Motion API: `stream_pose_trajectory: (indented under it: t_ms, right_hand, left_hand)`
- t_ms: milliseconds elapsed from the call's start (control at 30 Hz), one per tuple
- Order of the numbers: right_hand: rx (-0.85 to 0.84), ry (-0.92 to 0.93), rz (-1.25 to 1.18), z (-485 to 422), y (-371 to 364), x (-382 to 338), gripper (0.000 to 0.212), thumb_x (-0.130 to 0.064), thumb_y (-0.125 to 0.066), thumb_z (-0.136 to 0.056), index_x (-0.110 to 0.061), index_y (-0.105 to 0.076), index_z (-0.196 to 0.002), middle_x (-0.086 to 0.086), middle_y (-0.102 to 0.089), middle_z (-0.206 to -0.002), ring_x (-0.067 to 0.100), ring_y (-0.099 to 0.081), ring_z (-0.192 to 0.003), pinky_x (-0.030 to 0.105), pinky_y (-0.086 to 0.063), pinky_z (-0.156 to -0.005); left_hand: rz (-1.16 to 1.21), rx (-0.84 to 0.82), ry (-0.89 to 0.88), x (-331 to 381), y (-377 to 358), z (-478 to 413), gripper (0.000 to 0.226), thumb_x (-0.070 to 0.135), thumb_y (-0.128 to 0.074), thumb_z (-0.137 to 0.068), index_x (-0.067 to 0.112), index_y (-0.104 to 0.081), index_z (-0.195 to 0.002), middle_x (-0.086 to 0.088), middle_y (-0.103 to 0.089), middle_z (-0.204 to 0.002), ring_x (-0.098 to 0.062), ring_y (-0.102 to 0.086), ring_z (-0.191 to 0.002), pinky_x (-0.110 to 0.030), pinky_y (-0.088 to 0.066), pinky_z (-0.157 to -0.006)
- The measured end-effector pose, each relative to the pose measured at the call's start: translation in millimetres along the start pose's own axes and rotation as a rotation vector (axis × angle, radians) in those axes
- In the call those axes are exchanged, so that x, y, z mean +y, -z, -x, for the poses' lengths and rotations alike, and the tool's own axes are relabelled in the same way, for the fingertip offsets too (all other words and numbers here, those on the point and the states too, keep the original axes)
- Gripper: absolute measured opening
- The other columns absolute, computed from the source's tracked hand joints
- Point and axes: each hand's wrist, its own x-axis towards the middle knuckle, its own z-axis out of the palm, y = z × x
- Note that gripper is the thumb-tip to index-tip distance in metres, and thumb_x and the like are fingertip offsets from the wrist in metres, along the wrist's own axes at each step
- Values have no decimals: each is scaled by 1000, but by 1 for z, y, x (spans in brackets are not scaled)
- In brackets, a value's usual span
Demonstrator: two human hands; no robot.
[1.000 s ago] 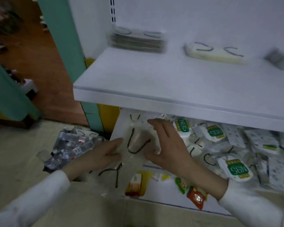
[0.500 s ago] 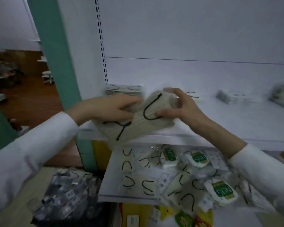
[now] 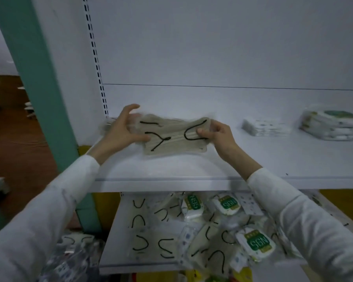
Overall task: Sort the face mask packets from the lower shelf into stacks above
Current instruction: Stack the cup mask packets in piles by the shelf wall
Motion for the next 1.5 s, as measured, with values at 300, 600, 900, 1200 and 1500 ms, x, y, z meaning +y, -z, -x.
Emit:
stream_pose_trajectory:
  t_ms: [300,600,900,1200,1500]
  right_hand:
    - [-91,-243,-56,3,-5,35,61,-1,-80,-62,-3,-60,-119,15,-68,-113,32,-65,-106,48,-51,-95]
    - [28,-291,31,1,-18,32,49,5,-68,-75,-5,-49,-119,12,-61,-107,25,-63,-90,31,-54,-70]
    - [-44,-101,485,-10,5,29,14,-5,-61,-86,-18,-61,-91,9,-65,-71,22,-58,-62,38,-56,-68]
    - [3,-184,224,-107,-78,1,17,1,-65,-81,-5,-62,-97,14,-65,-80,19,-61,-58,24,-51,-47]
    - [153,-259,518,-185,-150,39,27,2,-56,-75,-16,-40,-62,4,-46,-62,18,-47,-59,28,-50,-55]
  left_hand:
    - [339,120,266,-28,-48,8,55,-4,-70,-78,14,-46,-123,3,-56,-115,-14,-55,-106,-22,-48,-79]
    - [285,197,376,-40,-42,2,45,2,-55,-71,13,-53,-114,-6,-59,-104,-26,-55,-97,-34,-48,-79]
    - [-137,120,285,-51,-27,-2,27,8,-51,-89,13,-59,-114,-9,-61,-91,-21,-54,-84,-20,-38,-61]
    - [-108,461,308,-48,69,-73,28,7,-65,-83,8,-61,-110,4,-56,-70,-10,-54,-63,-24,-42,-71]
    - [-320,253,369,-113,96,-122,22,-1,-58,-82,10,-64,-100,-13,-65,-88,-22,-61,-78,-29,-48,-76]
